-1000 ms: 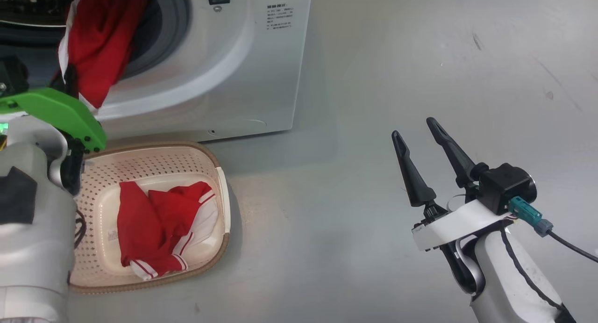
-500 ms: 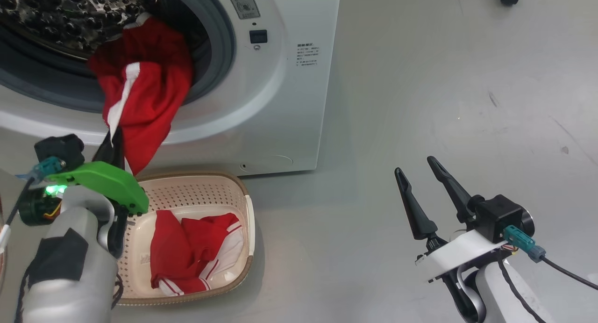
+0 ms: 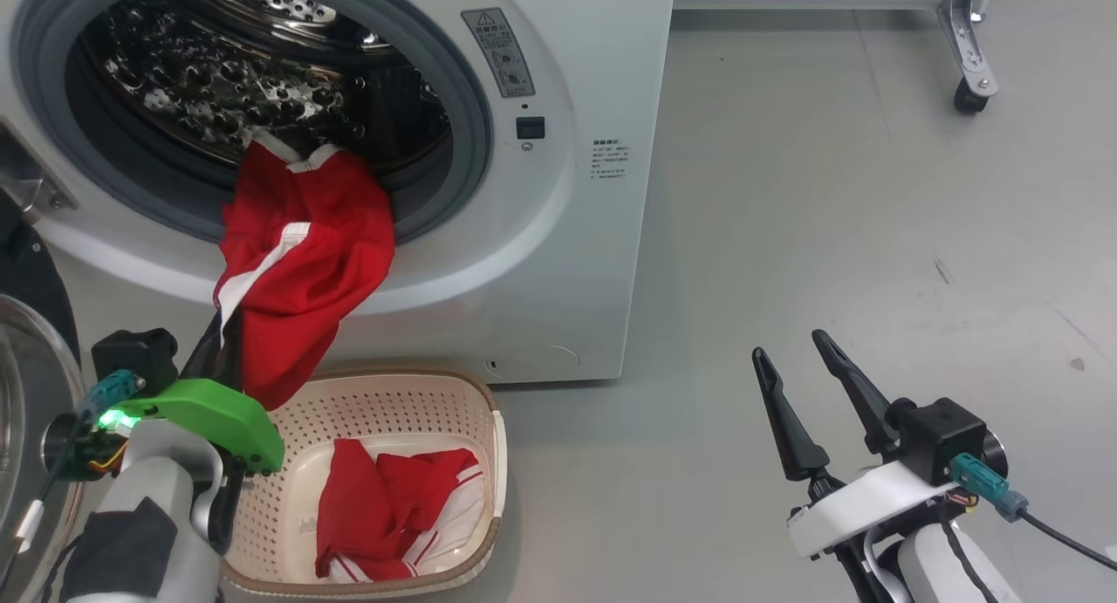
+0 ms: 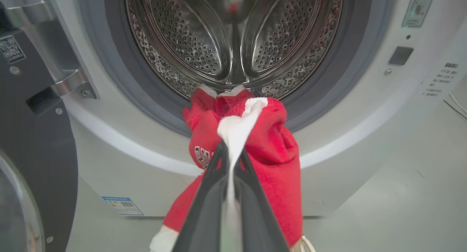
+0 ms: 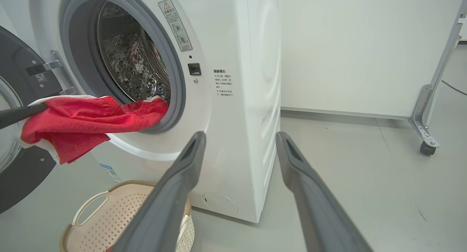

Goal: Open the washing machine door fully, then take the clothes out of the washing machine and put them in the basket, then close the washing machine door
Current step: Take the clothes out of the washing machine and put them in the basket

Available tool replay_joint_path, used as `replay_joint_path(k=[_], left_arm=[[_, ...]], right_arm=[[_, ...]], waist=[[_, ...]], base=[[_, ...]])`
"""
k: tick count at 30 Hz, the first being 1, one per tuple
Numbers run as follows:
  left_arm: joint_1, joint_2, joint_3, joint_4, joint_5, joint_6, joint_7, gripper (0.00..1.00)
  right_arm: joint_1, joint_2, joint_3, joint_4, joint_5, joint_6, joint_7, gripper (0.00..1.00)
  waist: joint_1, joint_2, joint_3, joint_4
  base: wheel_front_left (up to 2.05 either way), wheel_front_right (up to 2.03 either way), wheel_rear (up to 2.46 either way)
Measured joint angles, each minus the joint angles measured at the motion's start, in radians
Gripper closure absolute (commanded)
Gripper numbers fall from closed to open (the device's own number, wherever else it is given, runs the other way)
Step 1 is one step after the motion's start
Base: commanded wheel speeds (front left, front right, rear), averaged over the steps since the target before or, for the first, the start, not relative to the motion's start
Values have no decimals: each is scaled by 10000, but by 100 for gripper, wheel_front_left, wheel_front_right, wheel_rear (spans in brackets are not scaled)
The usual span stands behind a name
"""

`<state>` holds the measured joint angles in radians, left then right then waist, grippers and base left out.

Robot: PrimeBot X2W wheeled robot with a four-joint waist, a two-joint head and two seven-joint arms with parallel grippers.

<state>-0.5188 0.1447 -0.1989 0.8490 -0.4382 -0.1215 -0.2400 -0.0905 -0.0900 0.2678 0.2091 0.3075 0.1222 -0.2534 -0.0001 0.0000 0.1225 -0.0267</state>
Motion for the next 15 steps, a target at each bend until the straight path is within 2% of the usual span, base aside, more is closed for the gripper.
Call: replay_joint_path(k=[10,15], left_arm=[[508,0,288,-1494,247,-27,-107,100],[600,-4,598,-3081,518,-25,-109,100]], right_arm=[[376,29,-301,-48,40,0,0,0],[390,29,-366,-98,38,0,2,0]], waist=[[0,0,-447,193],[0,0,-473,237]], base=[[0,0,0],[0,0,0]])
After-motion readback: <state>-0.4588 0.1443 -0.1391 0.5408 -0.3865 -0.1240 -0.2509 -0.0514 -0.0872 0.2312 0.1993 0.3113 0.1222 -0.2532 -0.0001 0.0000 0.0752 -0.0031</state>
